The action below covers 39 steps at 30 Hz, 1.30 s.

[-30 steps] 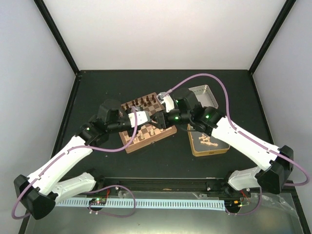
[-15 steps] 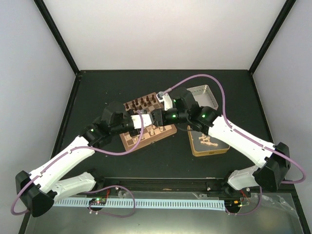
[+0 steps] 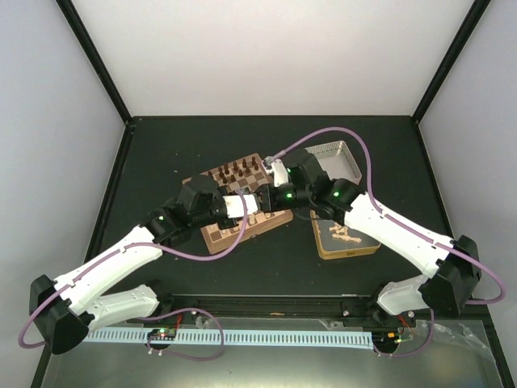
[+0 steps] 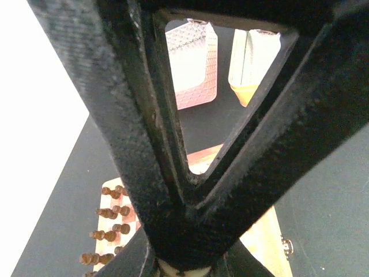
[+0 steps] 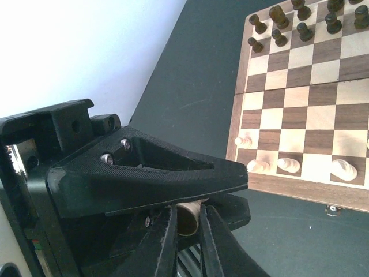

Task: Set up the chess pieces on the board
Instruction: Place the chess piece on the chessboard.

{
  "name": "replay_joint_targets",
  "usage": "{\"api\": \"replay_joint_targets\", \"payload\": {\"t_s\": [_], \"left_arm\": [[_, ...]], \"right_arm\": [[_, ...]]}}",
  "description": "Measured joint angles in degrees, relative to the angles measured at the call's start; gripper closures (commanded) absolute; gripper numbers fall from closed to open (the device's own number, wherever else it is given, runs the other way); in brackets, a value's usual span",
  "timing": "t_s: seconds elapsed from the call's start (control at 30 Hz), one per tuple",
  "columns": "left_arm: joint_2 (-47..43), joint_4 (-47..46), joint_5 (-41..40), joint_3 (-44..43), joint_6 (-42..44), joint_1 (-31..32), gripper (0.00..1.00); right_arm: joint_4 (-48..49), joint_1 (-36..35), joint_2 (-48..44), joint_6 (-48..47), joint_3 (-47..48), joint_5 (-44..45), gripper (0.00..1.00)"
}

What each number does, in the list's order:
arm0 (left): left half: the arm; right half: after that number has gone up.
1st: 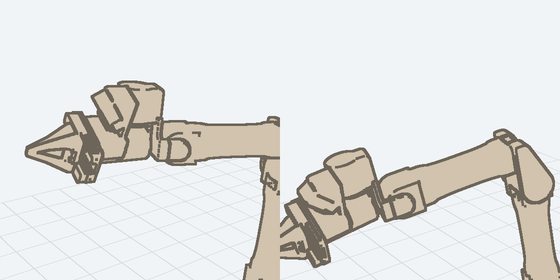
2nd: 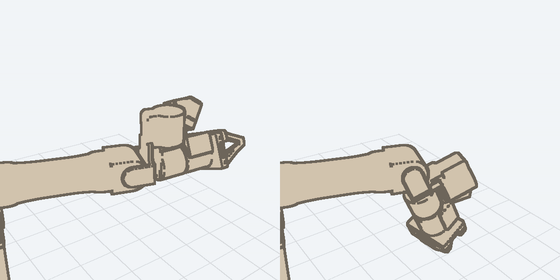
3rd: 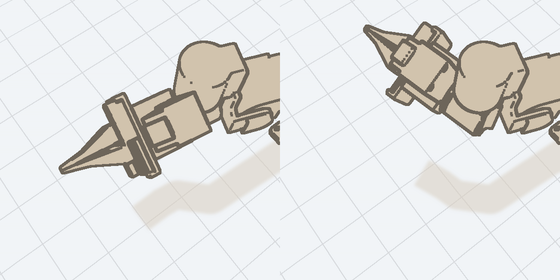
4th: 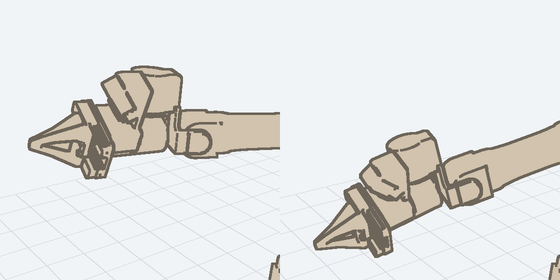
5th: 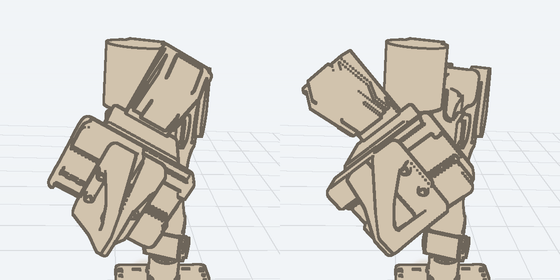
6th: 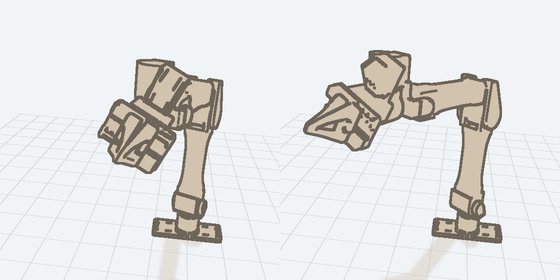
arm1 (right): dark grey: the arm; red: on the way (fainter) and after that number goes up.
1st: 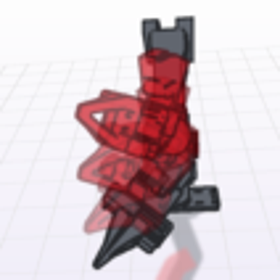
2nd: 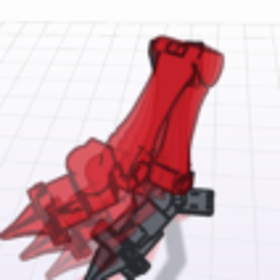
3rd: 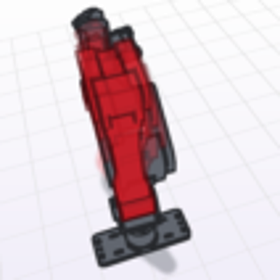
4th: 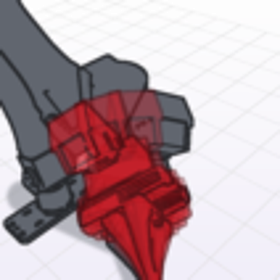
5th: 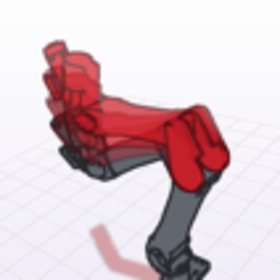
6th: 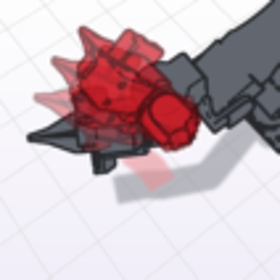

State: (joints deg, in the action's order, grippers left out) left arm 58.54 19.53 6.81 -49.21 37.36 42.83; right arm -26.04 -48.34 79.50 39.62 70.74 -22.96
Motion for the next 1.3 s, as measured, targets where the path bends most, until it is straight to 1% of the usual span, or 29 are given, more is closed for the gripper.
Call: {"api": "replay_joint_targets", "payload": {"t_s": [0.2, 0.5, 0.63, 0.8, 0.93, 1.03, 1.17, 1.3], "left_arm": [[-0.04, -0.37, 0.0, 1.14, -0.07, 0.37, 0.86], [-0.31, -2.84, 0.07, 1.44, -1.07, 0.92, 0.86], [-0.46, -3.76, 0.17, 1.49, -1.57, 1.16, 0.87], [0.55, -4.92, 1.55, 1.42, -3.69, 1.66, 0.87], [5.03, -5.88, 3.13, -0.02, -7.8, 3.1, 0.84], [9.64, -5.46, 3.65, -1.7, -12.15, 5.01, 0.83], [15.32, -3.1, 3.26, -3.67, -18.91, 8.81, 0.83], [22.05, 0.35, 1.97, -5.92, -25.07, 11.89, 0.85]], "right_arm": [[2.67, 0.39, -1.2, 0.83, -3.28, -0.02, 0.91], [6.62, 1.73, -3.87, 1.7, -6.4, -1.27, 0.91], [7.34, 2.32, -4.72, 1.66, -7.02, -1.77, 0.87], [7.13, 3.78, -7.39, 1.68, -9.46, -0.17, 0.79], [5.84, 9.4, -12.79, 3.21, -15.47, 4.39, 0.72], [2.84, 14.14, -16.76, 3.91, -19.47, 9.14, 0.71], [-1.07, 16.0, -18.69, 4.02, -21.11, 14.23, 0.7], [-3.1, 16.65, -19.5, 4.31, -22.86, 17.29, 0.7]]}}
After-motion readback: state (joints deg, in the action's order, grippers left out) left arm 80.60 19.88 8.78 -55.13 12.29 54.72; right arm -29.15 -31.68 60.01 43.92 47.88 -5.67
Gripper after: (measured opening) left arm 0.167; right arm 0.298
